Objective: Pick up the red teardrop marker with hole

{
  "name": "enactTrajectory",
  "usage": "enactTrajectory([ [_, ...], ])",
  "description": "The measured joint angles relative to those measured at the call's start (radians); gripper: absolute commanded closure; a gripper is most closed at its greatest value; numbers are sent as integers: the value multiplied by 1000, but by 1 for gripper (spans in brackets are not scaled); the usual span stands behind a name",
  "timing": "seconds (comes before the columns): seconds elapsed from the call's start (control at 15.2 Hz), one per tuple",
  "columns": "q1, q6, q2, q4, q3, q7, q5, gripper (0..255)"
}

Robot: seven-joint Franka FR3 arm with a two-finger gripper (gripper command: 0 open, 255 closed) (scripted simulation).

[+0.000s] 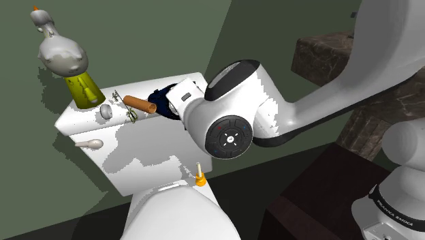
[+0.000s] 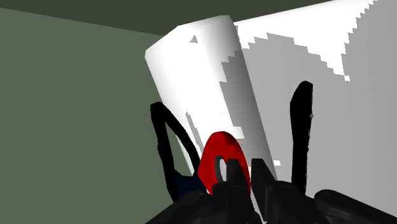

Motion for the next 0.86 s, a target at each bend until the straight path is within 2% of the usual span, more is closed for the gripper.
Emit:
enactTrajectory([
  [0.2,80,-48,58,12,-68,-32,-17,255],
  [0.26,129,-66,83,16,-113,-44,-27,255],
  [0.46,280,-73,79,27,-261,-84,3,255],
  [0.73,364,-32,19,39,-368,-150,80,255],
  [0.86,389,-17,-1,44,-403,-176,108,255],
])
